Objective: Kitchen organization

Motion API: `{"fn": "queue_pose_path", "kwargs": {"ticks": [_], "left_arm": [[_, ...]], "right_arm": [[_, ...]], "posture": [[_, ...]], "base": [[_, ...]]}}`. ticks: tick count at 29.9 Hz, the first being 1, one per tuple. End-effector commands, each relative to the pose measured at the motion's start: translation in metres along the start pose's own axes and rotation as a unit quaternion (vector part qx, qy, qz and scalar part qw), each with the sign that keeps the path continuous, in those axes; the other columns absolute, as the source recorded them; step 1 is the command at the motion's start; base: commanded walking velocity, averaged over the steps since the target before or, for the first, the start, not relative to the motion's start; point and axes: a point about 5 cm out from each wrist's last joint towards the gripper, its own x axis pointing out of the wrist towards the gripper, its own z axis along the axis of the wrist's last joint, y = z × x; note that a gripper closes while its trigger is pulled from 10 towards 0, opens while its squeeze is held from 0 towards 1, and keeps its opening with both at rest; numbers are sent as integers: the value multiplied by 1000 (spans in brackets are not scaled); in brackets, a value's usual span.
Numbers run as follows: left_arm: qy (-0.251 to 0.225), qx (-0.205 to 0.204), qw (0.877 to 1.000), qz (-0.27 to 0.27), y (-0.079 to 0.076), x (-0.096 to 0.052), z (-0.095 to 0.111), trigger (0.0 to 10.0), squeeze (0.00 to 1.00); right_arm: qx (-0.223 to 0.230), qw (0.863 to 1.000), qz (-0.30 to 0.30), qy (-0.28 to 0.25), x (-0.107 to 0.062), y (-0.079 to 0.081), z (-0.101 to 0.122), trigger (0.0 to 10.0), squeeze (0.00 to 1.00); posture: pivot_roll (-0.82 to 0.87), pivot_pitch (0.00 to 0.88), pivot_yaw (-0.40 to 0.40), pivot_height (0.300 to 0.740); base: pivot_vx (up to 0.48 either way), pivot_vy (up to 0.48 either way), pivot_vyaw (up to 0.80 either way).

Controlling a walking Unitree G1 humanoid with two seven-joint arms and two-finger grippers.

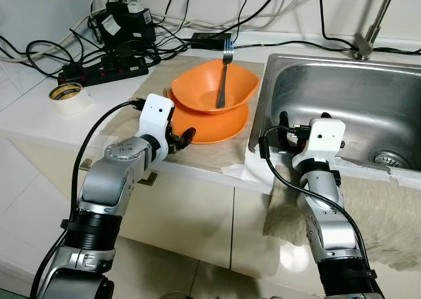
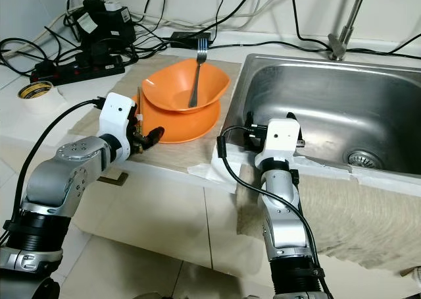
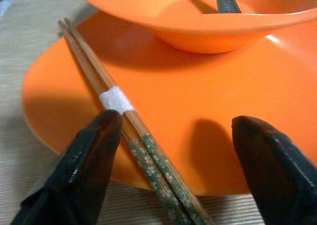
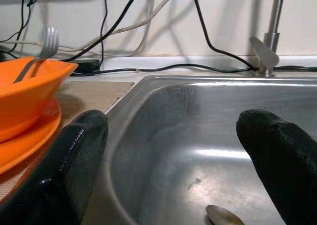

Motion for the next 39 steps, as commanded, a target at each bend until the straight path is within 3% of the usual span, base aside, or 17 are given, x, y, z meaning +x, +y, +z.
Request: {"fn": "queue_pose_path", "kwargs": {"ticks": [1, 9, 26, 39], "left_arm": [[43, -31, 999, -14, -1, 4, -14, 0, 0], [57, -81, 995, -21, 1, 5, -17, 0, 0], [16, -82, 996, 2, 10, 5, -2, 0, 0], [-25, -89, 994, 66, 34, 2, 10, 0, 0]], "right_arm": [[-2, 1000, 1, -1, -1, 1, 2, 10000, 0], [-3, 1000, 4, 0, 0, 2, 2, 10000, 0], [-6, 1000, 6, 2, 1, 1, 1, 10000, 0], [-7, 1000, 10, 6, 1, 2, 0, 10000, 0]], "posture": [[-4, 0, 104, 740], [-5, 0, 103, 740], [-9, 0, 98, 740], [-2, 0, 92, 740]], "base": [[0, 0, 0], [0, 0, 0], [0, 0, 0], [0, 0, 0]]}}
